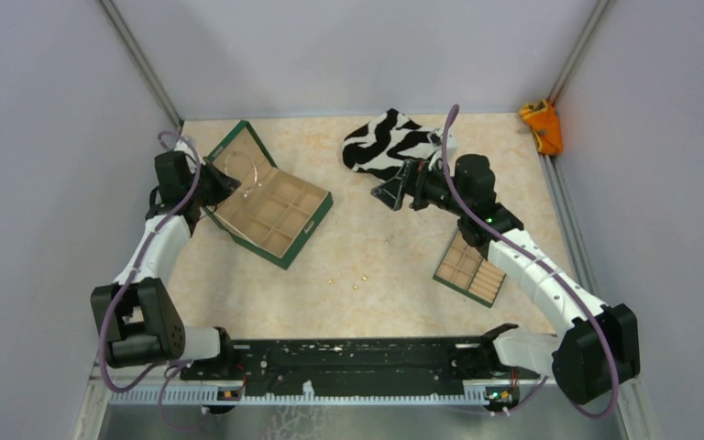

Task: Organize the mixed jewelry

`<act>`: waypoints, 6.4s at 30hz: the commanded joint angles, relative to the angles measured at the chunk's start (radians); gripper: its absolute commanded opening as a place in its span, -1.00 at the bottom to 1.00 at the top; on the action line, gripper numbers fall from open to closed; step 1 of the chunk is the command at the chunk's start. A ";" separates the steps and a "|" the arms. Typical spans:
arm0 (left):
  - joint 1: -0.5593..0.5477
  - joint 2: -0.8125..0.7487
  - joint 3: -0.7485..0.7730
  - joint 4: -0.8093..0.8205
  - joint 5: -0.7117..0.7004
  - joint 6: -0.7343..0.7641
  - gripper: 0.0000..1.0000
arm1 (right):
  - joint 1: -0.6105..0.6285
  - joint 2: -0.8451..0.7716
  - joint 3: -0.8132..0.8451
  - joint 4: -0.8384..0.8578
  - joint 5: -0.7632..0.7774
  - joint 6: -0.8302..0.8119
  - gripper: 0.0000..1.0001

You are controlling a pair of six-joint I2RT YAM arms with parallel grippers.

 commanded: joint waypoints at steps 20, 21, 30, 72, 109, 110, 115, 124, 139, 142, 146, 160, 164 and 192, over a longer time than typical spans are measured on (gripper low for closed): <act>0.007 -0.152 -0.027 -0.122 0.048 -0.039 -0.01 | -0.004 -0.024 -0.009 0.047 -0.030 0.020 0.87; 0.006 -0.169 -0.027 -0.136 0.053 -0.030 -0.01 | -0.004 -0.024 -0.009 0.047 -0.032 0.022 0.87; 0.005 -0.296 -0.031 -0.267 0.156 0.052 -0.03 | -0.002 -0.018 -0.004 -0.033 0.122 0.004 0.88; -0.370 -0.218 -0.047 -0.192 -0.034 0.162 -0.02 | 0.108 0.103 0.038 -0.482 0.720 0.040 0.85; -0.700 -0.126 -0.054 -0.115 -0.278 0.095 0.08 | -0.208 0.439 0.029 -0.352 0.571 0.180 -1.00; -0.701 -0.111 -0.044 -0.120 -0.269 0.097 0.08 | -0.207 0.459 0.046 -0.351 0.560 0.224 -1.00; -0.700 -0.073 -0.021 -0.142 -0.234 0.093 0.10 | -0.205 0.522 0.095 -0.317 0.566 0.339 -0.87; -0.701 -0.078 -0.033 -0.141 -0.227 0.102 0.11 | -0.214 0.313 0.064 -0.277 0.540 0.083 0.09; -0.700 -0.047 -0.021 -0.123 -0.190 0.107 0.12 | -0.679 0.227 -0.061 -0.432 0.618 -0.045 0.26; -0.700 -0.047 -0.024 -0.120 -0.186 0.106 0.12 | -0.698 0.260 -0.081 -0.388 0.572 -0.034 0.26; -0.700 -0.061 -0.037 -0.120 -0.190 0.105 0.12 | -0.701 0.325 -0.079 -0.359 0.517 -0.026 0.18; -0.700 -0.159 -0.067 -0.078 -0.243 0.089 0.11 | -0.699 0.339 -0.121 -0.297 0.471 -0.014 -1.00; -0.700 -0.188 -0.036 -0.127 -0.288 0.101 0.10 | -0.699 0.268 -0.095 -0.332 0.412 -0.013 -1.00; -0.311 -0.204 0.449 -0.596 -0.451 0.237 0.62 | 0.122 0.710 0.910 -0.592 0.560 0.390 -1.00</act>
